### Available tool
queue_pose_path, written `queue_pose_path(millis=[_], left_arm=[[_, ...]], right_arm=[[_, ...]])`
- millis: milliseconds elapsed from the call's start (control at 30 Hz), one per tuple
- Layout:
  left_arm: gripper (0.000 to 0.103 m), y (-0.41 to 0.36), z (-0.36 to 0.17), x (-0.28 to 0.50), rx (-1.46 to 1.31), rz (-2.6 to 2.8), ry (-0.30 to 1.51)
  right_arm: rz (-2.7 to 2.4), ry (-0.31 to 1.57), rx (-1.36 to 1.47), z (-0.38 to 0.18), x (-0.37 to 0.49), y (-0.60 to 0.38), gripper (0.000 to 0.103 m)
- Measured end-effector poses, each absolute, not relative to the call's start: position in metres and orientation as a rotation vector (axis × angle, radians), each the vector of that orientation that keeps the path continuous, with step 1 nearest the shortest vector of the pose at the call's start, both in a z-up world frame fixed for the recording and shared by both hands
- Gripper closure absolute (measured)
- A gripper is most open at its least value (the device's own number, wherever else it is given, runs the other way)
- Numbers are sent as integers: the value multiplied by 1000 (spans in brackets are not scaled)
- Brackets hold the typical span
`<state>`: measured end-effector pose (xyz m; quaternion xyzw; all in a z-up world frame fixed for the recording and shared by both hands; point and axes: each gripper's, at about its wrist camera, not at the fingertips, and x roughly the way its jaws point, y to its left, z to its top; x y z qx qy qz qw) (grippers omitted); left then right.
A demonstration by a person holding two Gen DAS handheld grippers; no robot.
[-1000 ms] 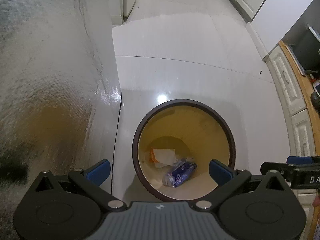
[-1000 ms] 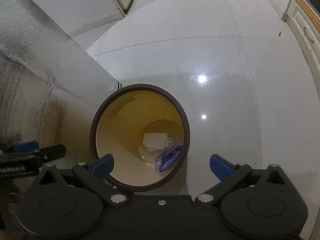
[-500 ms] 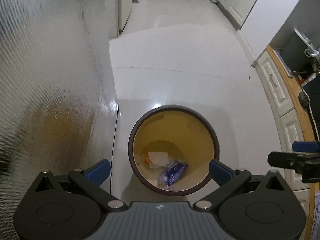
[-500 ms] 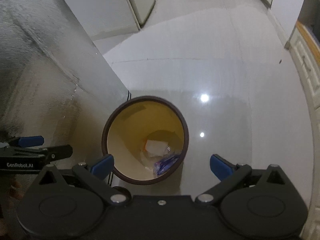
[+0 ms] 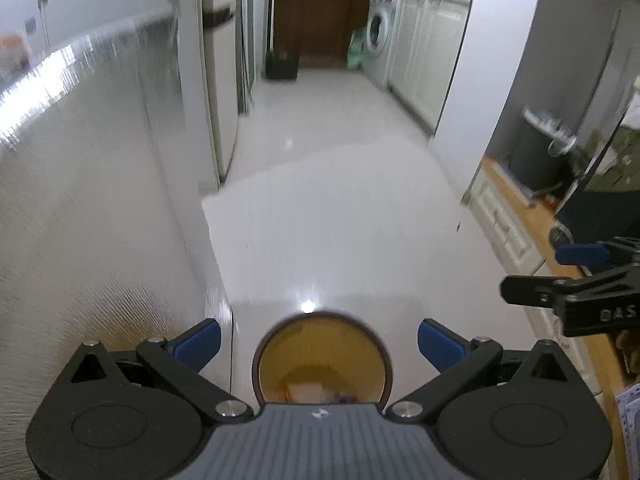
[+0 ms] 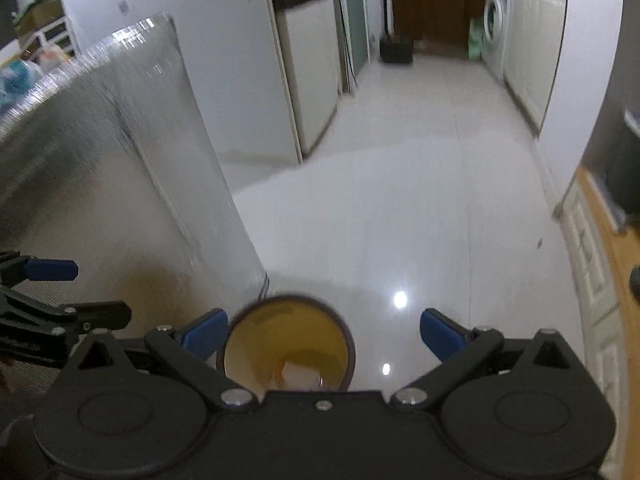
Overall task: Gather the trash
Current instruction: 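Raise both open tools away from the bin back toward the table, then grasp the cardboard piece with the left tool while the right tool grasps the red wrapper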
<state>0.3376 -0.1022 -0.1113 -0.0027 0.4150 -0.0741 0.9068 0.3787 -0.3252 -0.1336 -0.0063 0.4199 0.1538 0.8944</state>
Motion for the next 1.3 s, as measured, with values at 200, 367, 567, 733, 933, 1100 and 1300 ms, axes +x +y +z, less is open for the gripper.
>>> queue_pose_path(millis=[200, 367, 567, 733, 933, 1100, 1300], left_arm=[[0, -108, -51, 294, 23, -141, 699], [0, -100, -3, 260, 35, -128, 577], [0, -74, 43, 218, 44, -73, 456], [0, -46, 74, 190, 61, -13, 380], [0, -3, 97, 169, 78, 67, 320], [0, 45, 109, 157, 60, 117, 296], [0, 108, 118, 149, 15, 189, 279]], right_arm=[[345, 716, -46, -86, 356, -320, 0], [384, 586, -70, -47, 332, -308, 0], [450, 443, -72, -7, 302, -283, 0], [538, 349, -63, 20, 282, -248, 0], [646, 286, -64, 39, 266, -206, 0], [729, 271, -64, 49, 264, -165, 0], [795, 253, -88, 55, 274, -121, 0]])
